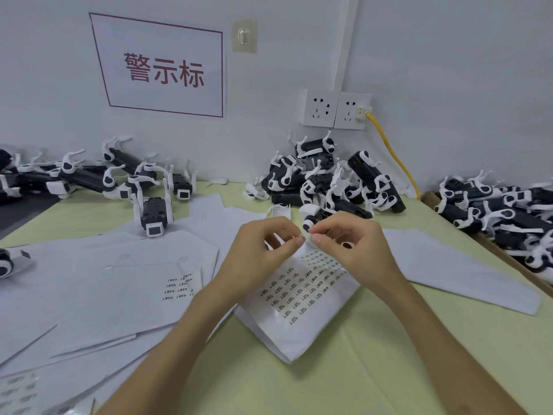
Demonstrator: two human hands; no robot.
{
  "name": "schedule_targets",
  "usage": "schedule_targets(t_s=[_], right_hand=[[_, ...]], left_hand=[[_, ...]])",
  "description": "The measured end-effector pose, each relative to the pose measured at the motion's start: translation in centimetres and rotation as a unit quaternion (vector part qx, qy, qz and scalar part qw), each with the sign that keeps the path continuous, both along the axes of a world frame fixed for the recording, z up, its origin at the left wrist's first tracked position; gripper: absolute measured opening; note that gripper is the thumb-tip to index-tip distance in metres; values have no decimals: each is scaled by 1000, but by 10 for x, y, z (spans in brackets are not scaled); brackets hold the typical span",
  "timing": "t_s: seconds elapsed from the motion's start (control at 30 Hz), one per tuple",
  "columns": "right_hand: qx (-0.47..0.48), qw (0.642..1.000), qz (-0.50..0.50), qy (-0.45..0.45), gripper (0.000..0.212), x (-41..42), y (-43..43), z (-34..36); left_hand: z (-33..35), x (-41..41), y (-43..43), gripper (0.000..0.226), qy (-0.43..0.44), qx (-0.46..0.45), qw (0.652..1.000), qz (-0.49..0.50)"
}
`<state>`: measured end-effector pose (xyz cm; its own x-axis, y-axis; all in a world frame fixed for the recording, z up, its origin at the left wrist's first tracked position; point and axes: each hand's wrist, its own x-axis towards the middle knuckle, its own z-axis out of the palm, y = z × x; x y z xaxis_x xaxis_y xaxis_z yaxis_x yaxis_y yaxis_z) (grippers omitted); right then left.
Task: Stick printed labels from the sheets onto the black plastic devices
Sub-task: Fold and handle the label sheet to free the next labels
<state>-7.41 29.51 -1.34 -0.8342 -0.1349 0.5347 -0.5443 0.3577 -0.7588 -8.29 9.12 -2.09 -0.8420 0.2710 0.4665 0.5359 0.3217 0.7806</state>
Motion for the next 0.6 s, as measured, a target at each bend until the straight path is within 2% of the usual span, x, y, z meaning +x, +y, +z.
schedule_targets(t_s=[0.23, 0.47, 0.53, 0.6], right_hand=[[58, 998, -11, 23, 12, 2, -7, -1], [142, 985, -36, 93, 15, 2, -4, -3], [121, 983, -56, 124, 17, 2, -2, -1], [54, 985, -87, 136, 19, 0, 2, 2]], left_hand=[[-3, 2, 1, 9, 44, -71, 996, 22], [-3, 4, 6, 11, 47, -127, 987, 82], [-3, 4, 6, 13, 38, -137, 984, 109], [-3, 2, 4, 15, 29, -157, 978, 138]])
